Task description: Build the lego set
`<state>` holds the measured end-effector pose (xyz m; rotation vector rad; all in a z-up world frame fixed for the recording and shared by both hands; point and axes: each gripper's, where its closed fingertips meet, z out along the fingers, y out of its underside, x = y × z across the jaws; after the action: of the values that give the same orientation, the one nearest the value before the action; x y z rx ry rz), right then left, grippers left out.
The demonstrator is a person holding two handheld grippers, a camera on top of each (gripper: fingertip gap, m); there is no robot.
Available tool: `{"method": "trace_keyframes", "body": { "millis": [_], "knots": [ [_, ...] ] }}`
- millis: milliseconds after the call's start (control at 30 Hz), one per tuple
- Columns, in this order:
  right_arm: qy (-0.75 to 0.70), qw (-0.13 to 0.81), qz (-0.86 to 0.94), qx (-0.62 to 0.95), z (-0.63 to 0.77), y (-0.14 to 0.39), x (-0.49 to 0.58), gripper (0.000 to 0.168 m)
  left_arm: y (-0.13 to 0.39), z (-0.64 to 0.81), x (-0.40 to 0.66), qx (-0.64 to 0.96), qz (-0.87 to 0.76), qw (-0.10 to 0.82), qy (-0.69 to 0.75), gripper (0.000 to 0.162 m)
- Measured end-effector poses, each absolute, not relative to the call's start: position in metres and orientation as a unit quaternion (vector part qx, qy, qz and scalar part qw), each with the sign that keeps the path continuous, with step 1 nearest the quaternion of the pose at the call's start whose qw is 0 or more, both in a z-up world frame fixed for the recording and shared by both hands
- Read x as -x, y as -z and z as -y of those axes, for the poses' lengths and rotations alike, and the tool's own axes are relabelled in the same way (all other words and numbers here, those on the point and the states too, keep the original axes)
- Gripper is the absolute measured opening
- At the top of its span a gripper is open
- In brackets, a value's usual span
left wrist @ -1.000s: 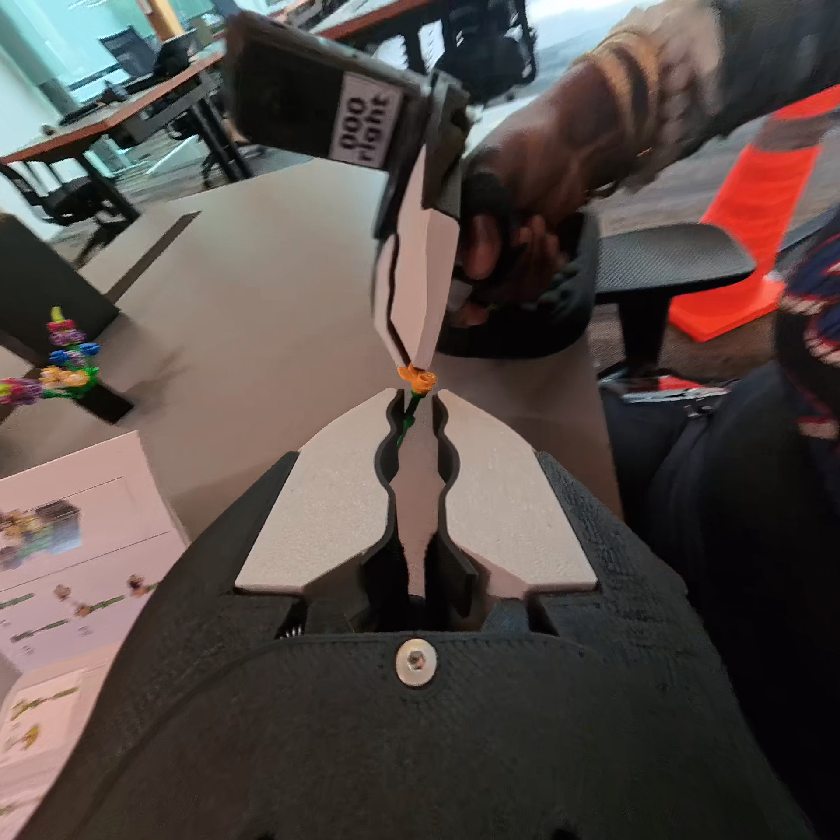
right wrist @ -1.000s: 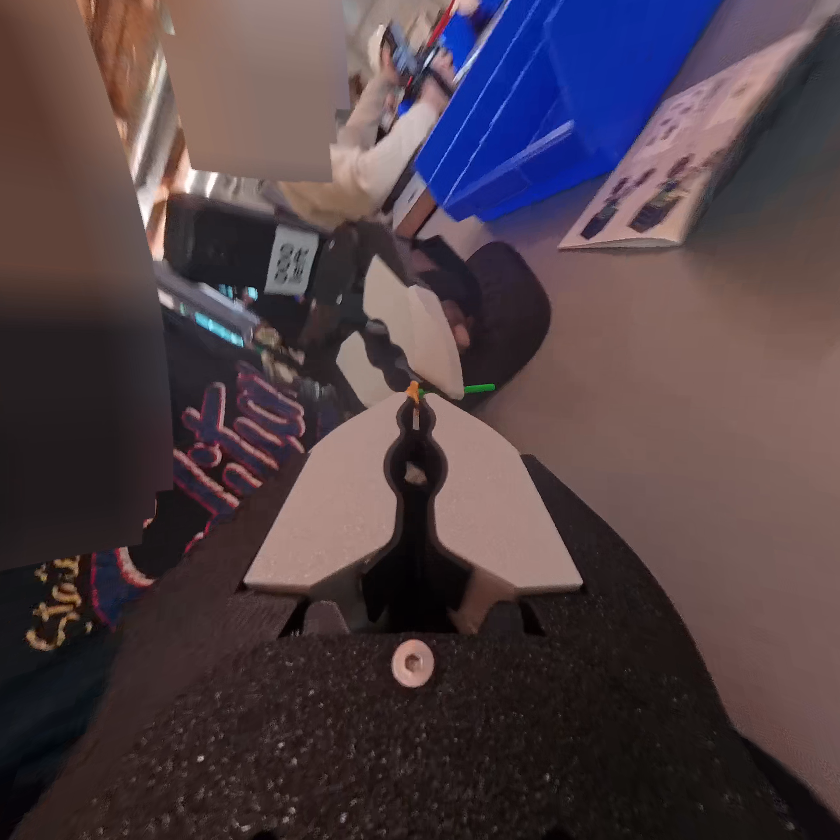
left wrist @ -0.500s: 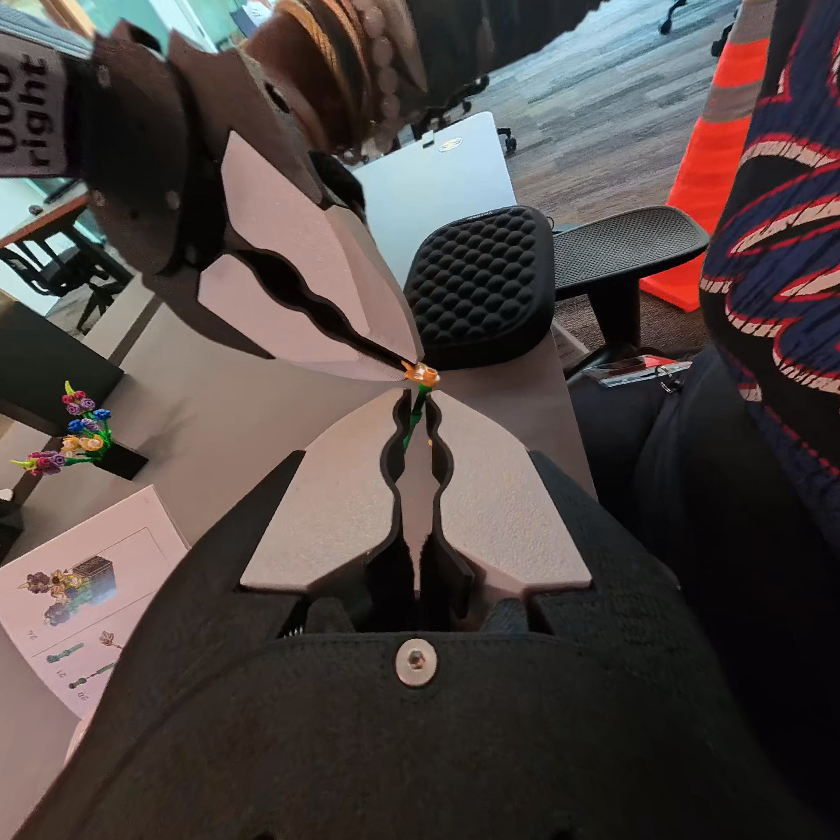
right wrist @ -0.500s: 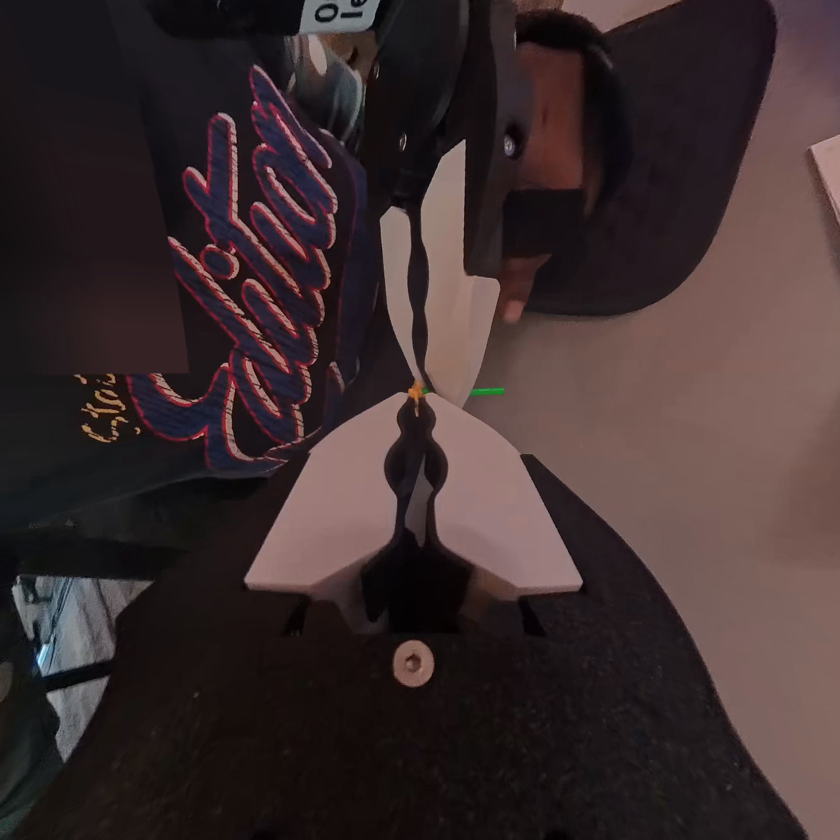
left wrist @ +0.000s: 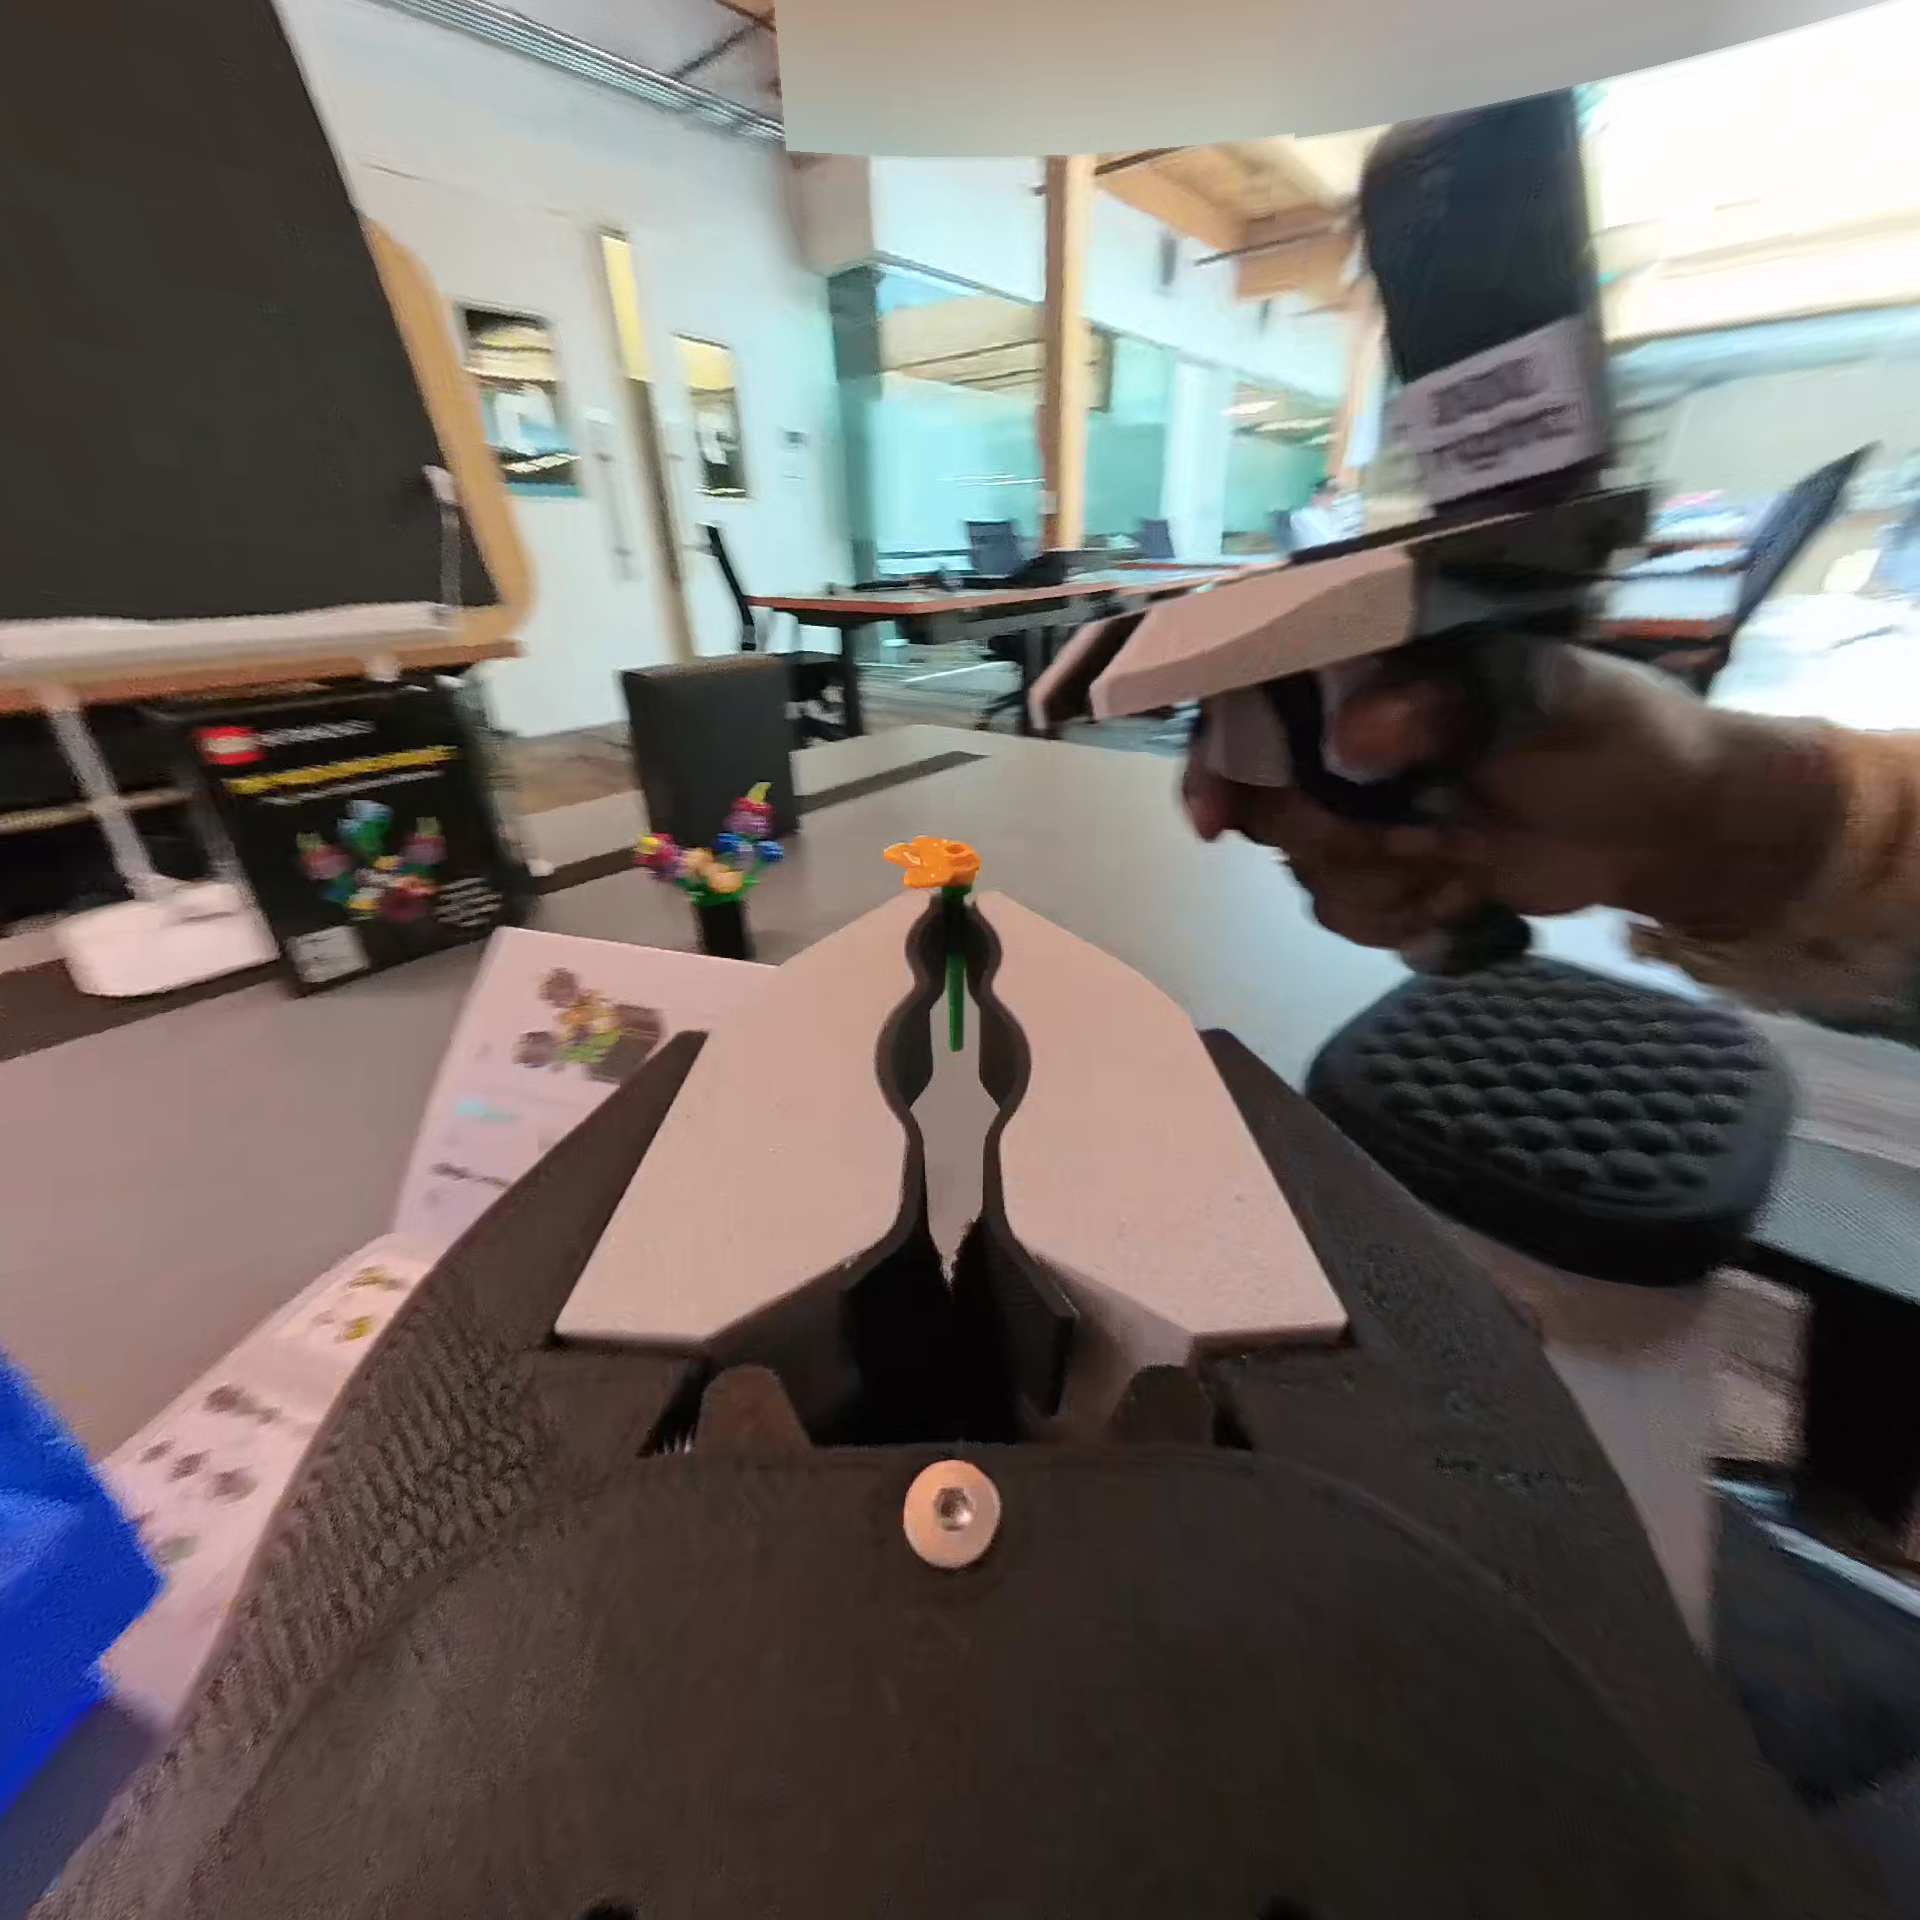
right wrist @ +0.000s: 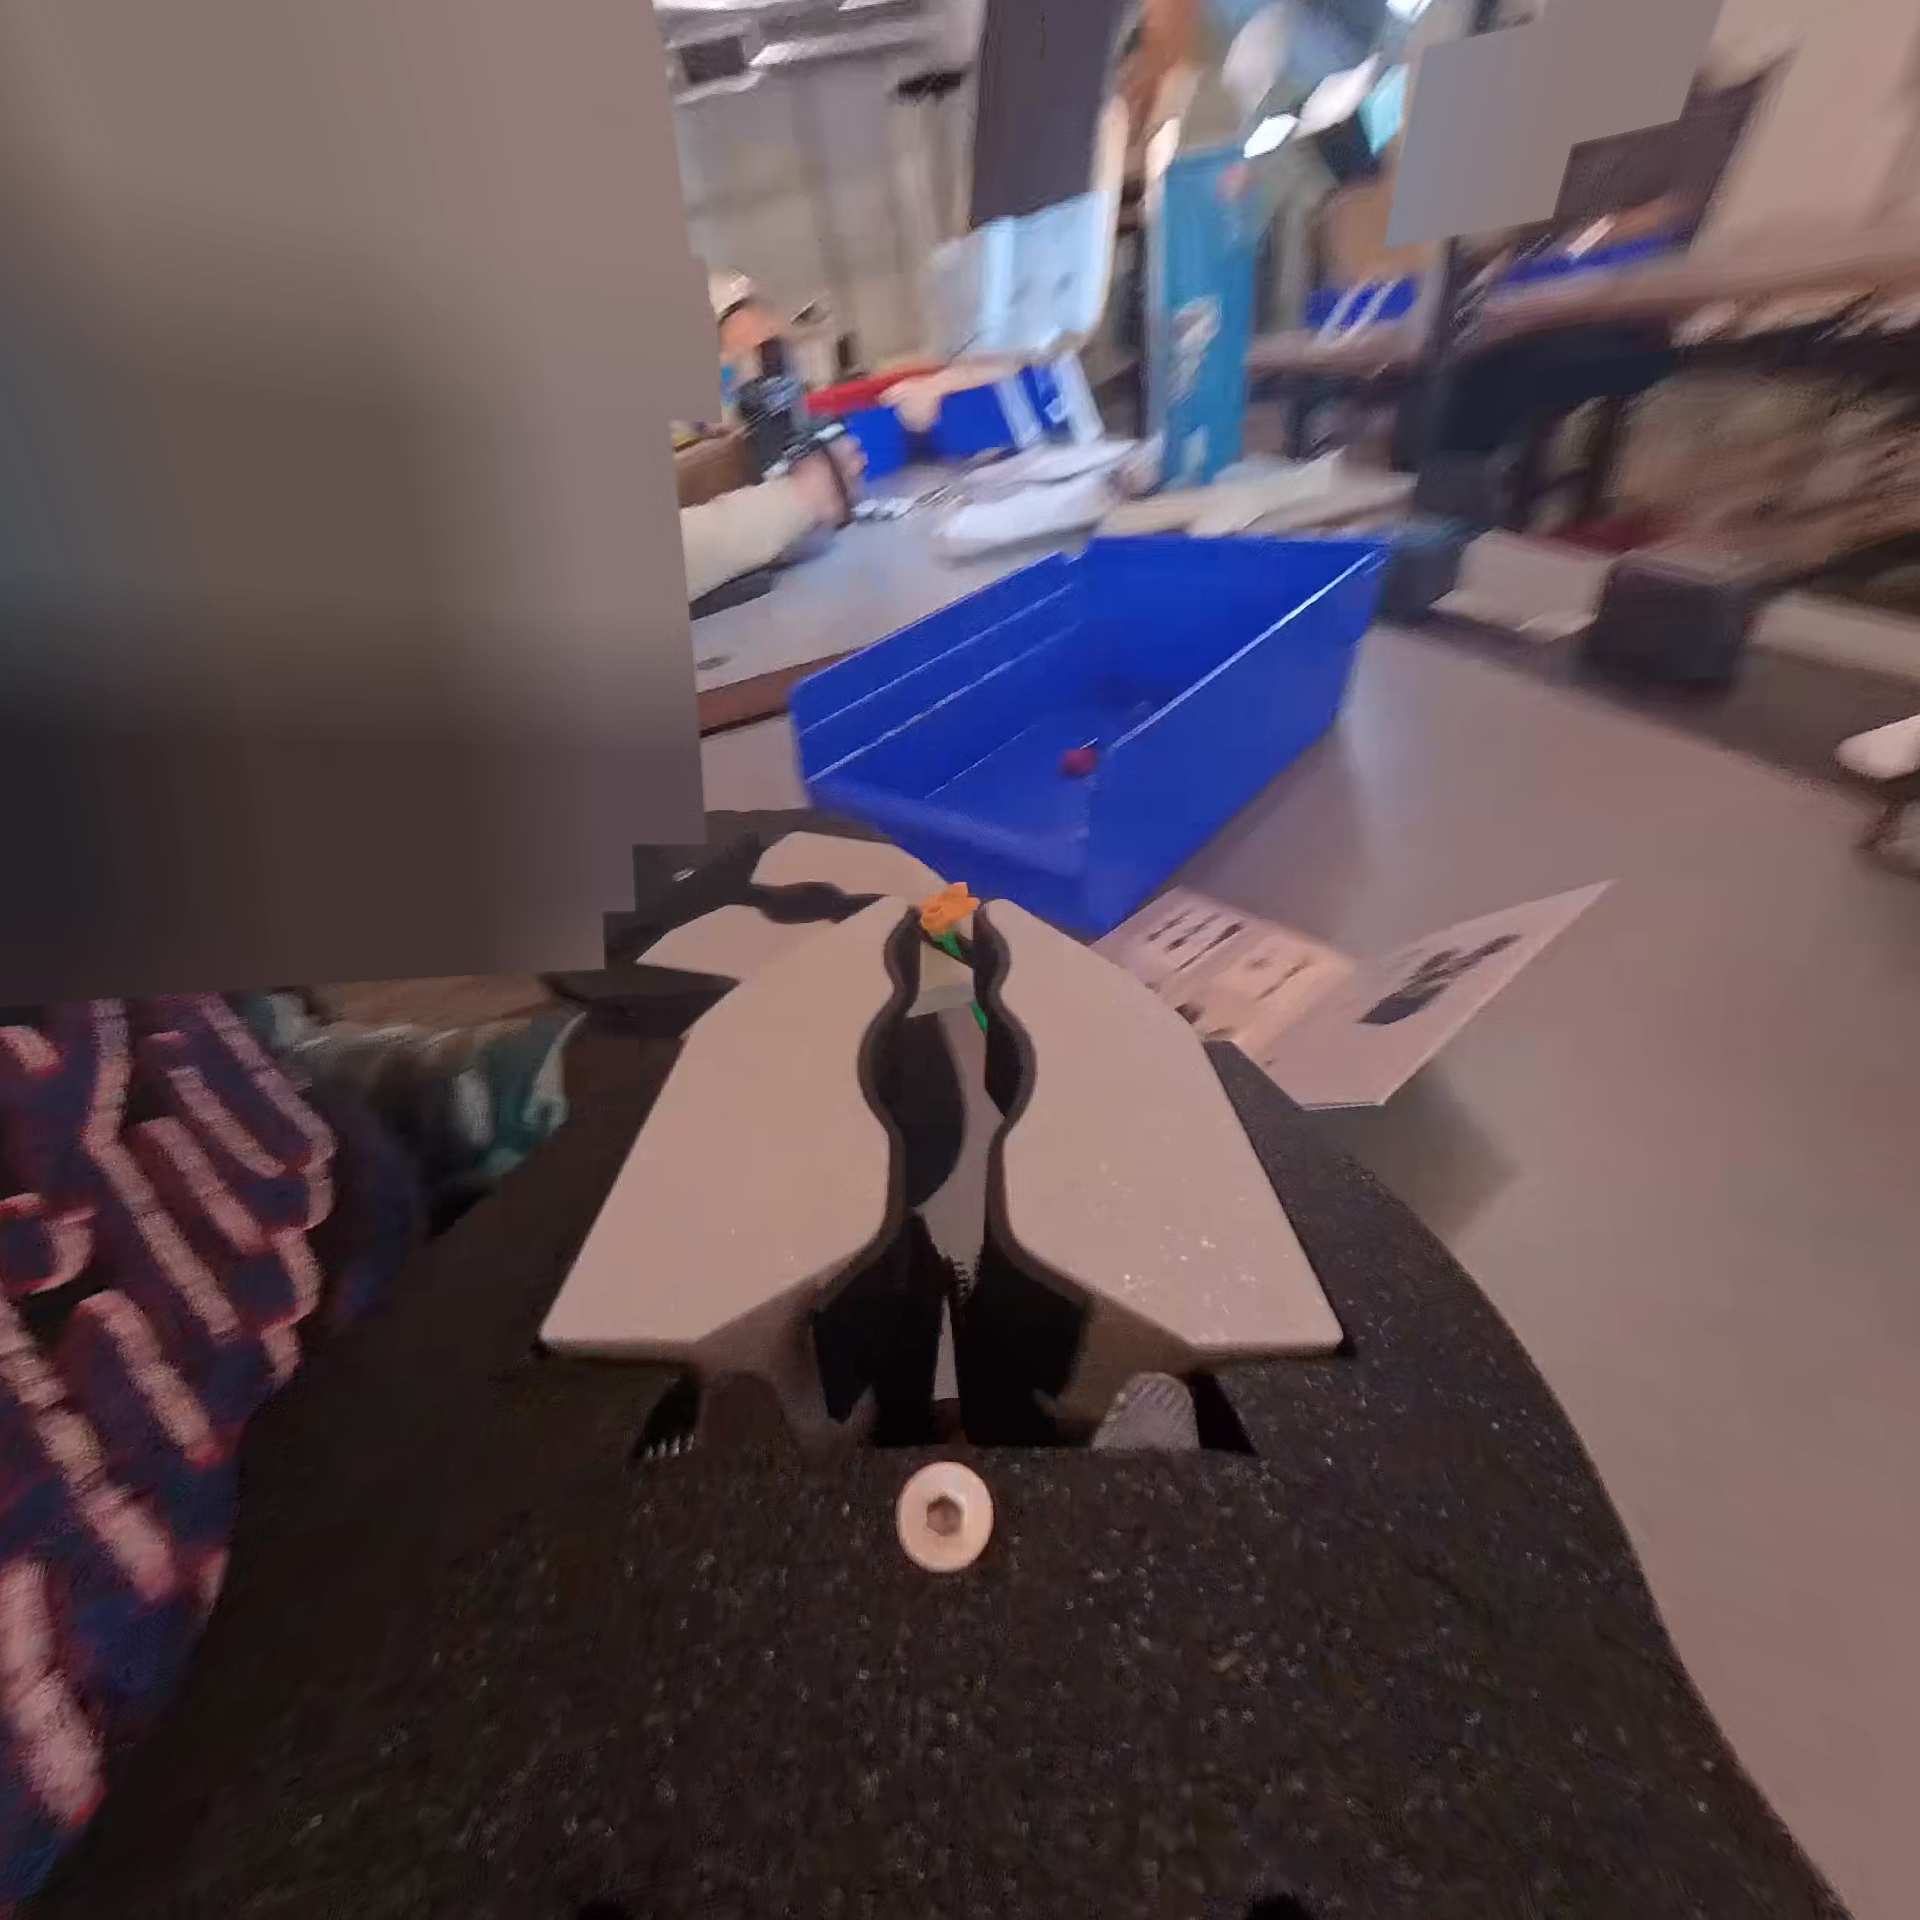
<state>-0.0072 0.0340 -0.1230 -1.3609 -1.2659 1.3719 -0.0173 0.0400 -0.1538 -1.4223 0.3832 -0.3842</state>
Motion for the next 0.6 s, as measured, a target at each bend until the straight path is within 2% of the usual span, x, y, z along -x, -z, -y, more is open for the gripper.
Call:
{"method": "trace_keyframes", "body": {
  "millis": [67,133,300,600],
  "knots": [
    [-0.493,0.47,0.48,0.553,-0.032,0.13,0.011,0.008,0.155,-0.042,0.02,0.646,-0.187,0.732,0.107,0.003],
    [-0.46,0.488,0.475,0.569,-0.029,0.138,0.017,0.009,0.158,-0.042,0.018,0.649,-0.209,0.73,0.055,0.003],
    [-0.444,0.461,0.485,0.596,-0.027,0.153,0.023,0.013,0.162,-0.041,0.017,0.645,-0.244,0.724,-0.027,0.003],
    [-0.425,0.47,0.492,0.597,-0.028,0.157,0.024,0.009,0.166,-0.043,0.018,0.649,-0.259,0.712,-0.068,0.003]
  ]
}}
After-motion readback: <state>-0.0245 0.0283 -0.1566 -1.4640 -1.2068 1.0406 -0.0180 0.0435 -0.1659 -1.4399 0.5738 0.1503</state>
